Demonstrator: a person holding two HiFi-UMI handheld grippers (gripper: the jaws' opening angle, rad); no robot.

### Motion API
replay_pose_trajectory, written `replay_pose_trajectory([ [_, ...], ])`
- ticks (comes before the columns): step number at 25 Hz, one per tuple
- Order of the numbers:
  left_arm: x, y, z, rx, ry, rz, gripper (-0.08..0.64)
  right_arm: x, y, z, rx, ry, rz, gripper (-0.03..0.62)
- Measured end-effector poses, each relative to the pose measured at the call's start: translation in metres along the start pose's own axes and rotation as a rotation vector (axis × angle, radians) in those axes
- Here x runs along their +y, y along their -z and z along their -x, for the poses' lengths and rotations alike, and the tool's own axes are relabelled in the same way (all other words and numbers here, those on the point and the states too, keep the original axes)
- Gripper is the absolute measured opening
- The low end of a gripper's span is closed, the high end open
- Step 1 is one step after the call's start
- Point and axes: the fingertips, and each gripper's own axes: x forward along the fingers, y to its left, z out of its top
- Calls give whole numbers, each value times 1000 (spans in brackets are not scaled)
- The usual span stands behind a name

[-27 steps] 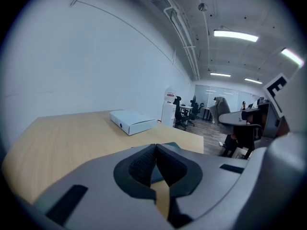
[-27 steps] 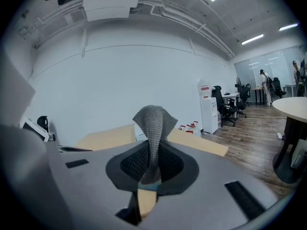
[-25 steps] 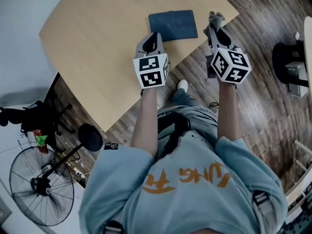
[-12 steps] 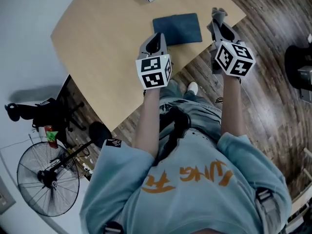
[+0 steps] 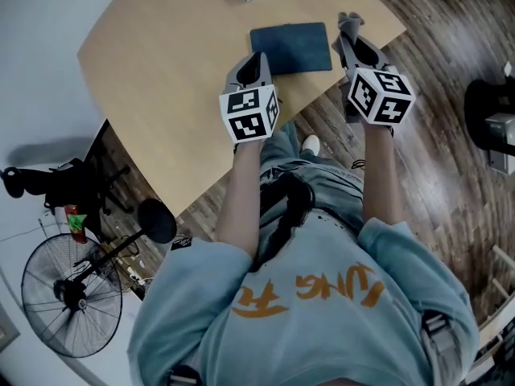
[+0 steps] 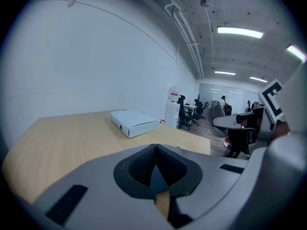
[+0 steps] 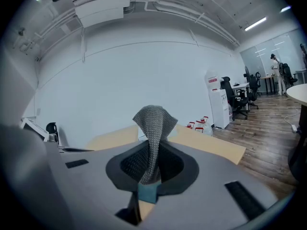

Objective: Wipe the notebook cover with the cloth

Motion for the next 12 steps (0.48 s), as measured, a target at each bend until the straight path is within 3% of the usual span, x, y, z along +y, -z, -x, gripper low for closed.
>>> replay_pose_trajectory([
  [12,34,40,8,74,-53,43,17,22,36,-30,90,-45,-11,28],
])
